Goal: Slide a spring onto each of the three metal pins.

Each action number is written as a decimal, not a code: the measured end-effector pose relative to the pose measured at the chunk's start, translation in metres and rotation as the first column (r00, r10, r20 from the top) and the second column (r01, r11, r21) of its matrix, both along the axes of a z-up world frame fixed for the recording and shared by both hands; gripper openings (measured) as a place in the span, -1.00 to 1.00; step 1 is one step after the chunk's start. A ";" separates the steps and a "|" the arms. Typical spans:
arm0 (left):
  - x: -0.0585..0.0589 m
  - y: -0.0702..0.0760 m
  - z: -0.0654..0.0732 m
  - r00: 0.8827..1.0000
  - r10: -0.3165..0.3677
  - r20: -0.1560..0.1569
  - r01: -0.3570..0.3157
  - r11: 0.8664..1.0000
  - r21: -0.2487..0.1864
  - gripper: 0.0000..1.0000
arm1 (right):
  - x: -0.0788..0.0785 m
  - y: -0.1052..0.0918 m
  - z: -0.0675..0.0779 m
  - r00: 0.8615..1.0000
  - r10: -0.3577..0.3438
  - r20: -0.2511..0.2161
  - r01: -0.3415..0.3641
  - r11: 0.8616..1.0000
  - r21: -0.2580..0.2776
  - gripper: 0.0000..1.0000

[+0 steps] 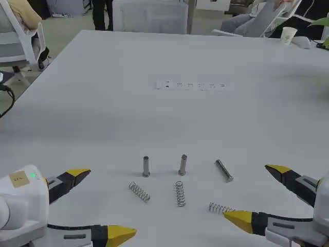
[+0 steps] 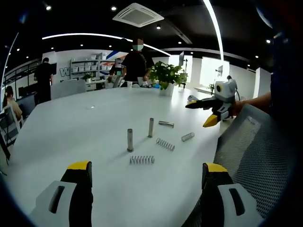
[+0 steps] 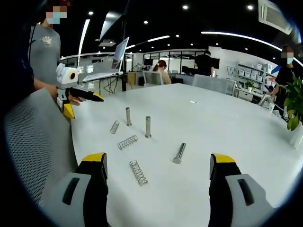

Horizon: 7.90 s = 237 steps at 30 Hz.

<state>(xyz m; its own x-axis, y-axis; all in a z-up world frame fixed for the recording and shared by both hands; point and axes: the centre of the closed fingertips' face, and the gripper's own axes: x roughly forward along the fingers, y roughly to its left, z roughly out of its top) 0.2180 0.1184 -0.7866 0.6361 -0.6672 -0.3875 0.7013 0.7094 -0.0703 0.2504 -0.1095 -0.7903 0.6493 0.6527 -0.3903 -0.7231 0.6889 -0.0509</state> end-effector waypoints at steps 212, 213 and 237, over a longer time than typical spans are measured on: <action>0.010 0.011 0.012 0.999 0.041 0.035 -0.040 0.999 -0.034 0.68 | 0.105 0.024 -0.060 0.891 -0.225 -0.394 0.061 0.920 -0.387 -0.89; 0.010 0.011 0.012 0.999 0.040 0.036 -0.039 0.999 -0.033 0.68 | 0.105 0.024 -0.059 0.893 -0.224 -0.392 0.062 0.921 -0.385 -0.89; 0.010 0.007 0.016 0.999 0.023 0.043 -0.022 0.999 -0.032 0.66 | 0.103 0.028 -0.034 0.921 -0.195 -0.338 0.069 0.934 -0.350 -0.89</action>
